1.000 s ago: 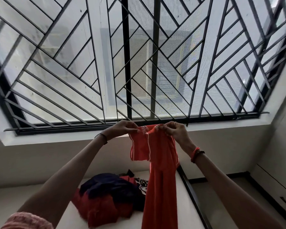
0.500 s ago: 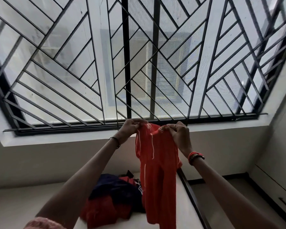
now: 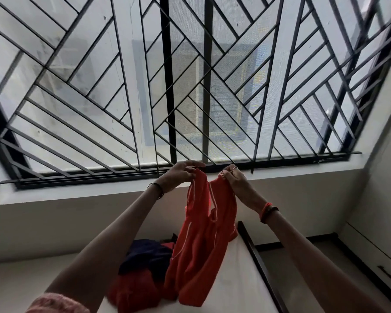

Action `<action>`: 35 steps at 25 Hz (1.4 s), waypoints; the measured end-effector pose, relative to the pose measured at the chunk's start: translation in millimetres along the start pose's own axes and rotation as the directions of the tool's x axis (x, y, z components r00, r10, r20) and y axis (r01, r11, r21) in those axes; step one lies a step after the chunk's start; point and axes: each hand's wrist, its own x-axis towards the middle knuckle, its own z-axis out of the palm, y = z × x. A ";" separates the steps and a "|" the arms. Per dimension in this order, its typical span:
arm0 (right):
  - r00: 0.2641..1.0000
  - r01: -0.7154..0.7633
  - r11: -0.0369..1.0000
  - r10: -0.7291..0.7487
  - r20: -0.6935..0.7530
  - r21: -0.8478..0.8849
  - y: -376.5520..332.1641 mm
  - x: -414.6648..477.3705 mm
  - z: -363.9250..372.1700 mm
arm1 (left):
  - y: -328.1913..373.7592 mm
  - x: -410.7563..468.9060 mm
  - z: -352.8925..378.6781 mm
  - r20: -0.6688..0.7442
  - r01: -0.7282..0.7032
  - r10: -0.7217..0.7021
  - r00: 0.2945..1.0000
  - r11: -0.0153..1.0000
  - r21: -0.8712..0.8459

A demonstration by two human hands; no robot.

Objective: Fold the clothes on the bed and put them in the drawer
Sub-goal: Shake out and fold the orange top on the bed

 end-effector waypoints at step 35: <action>0.995 0.056 0.982 -0.070 0.068 0.182 -11.6 5.9 20.7 | -3.8 -14.4 15.1 -0.022 0.025 -0.030 0.999 0.981 -0.190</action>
